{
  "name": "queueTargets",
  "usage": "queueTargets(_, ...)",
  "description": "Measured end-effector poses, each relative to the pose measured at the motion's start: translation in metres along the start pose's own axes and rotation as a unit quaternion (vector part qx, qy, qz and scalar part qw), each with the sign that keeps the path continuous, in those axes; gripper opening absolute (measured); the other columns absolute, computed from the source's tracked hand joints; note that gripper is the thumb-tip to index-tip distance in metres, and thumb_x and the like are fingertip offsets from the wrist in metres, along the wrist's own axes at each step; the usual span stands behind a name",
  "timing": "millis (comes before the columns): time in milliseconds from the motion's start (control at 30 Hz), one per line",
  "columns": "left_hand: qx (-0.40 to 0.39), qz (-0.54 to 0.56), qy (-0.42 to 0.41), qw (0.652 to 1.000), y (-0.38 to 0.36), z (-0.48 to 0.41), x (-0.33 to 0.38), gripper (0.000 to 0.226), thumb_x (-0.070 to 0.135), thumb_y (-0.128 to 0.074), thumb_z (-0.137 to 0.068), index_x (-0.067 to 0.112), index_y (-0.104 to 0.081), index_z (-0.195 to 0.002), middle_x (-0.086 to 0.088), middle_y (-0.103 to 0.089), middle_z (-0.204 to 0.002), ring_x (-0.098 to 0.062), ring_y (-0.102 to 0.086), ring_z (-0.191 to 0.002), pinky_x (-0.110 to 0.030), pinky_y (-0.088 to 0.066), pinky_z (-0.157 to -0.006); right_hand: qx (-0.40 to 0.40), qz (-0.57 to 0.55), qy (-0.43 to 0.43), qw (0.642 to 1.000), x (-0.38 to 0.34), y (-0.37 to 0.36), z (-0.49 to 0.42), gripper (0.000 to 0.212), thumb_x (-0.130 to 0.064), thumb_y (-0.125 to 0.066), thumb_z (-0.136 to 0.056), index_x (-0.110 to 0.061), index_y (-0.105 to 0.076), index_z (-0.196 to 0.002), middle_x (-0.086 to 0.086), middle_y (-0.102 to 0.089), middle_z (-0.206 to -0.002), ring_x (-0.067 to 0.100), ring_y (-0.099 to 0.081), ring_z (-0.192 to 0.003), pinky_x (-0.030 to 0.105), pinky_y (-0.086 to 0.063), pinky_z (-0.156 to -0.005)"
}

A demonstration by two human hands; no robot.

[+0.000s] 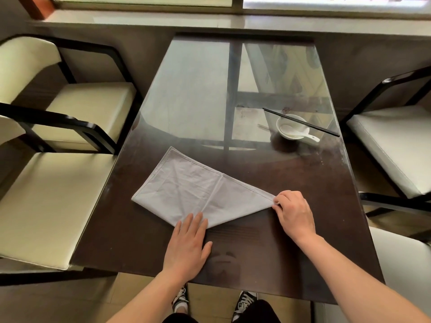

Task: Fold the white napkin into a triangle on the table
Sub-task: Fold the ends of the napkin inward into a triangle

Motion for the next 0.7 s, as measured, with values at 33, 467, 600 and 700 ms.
queueTargets(33, -0.002, 0.000, -0.002, 1.000, -0.001, 0.000, -0.001, 0.064, 0.050, -0.039, -0.098, 0.018, -0.033, -0.153, -0.004, -0.024, -0.163, -0.027, -0.018, -0.151, -0.046, -0.016, -0.121, 0.006, 0.004, 0.012, 1.000, 0.001, 0.002, 0.000, 0.018, -0.003, -0.082, -0.075, -0.010, -0.066, -0.077, 0.002, -0.066, -0.084, 0.032, -0.058, -0.082, 0.041, -0.051, -0.065)
queueTargets(467, -0.012, -0.004, -0.007, 1.000, -0.005, 0.002, -0.003, 0.068, 0.051, -0.032, -0.097, 0.020, -0.022, -0.156, -0.002, -0.010, -0.166, -0.024, -0.001, -0.152, -0.042, -0.001, -0.122, -0.112, -0.073, -0.196, 0.971, 0.005, -0.003, -0.016, 0.031, -0.038, -0.069, -0.089, -0.014, -0.070, -0.110, 0.009, -0.063, -0.104, 0.032, -0.058, -0.100, 0.039, -0.046, -0.083)
queueTargets(600, -0.026, -0.005, -0.001, 1.000, -0.006, 0.002, -0.002, 0.070, 0.054, -0.026, -0.097, 0.022, -0.013, -0.158, 0.000, 0.002, -0.167, -0.022, 0.010, -0.152, -0.041, 0.007, -0.121, -0.135, -0.178, -0.291, 0.930, 0.009, 0.000, -0.029, 0.017, -0.034, -0.076, -0.080, -0.019, -0.069, -0.082, 0.003, -0.068, -0.091, 0.025, -0.066, -0.087, 0.038, -0.053, -0.078)
queueTargets(700, -0.035, -0.007, 0.007, 0.999, -0.005, 0.001, 0.001, 0.072, 0.056, -0.023, -0.097, 0.022, -0.008, -0.158, 0.000, 0.006, -0.167, -0.022, 0.014, -0.152, -0.042, 0.007, -0.122, -0.123, -0.266, -0.336, 0.895, 0.010, 0.002, -0.035, 0.014, -0.012, -0.079, -0.073, -0.015, -0.068, -0.080, 0.008, -0.072, -0.083, 0.022, -0.071, -0.062, 0.038, -0.061, -0.068)
Point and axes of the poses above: each hand's wrist, its own z-axis away from the middle knuckle, its own y-axis out of the back of the hand, x = y × z, the point moved 3 cm from there along -z, towards the middle knuckle
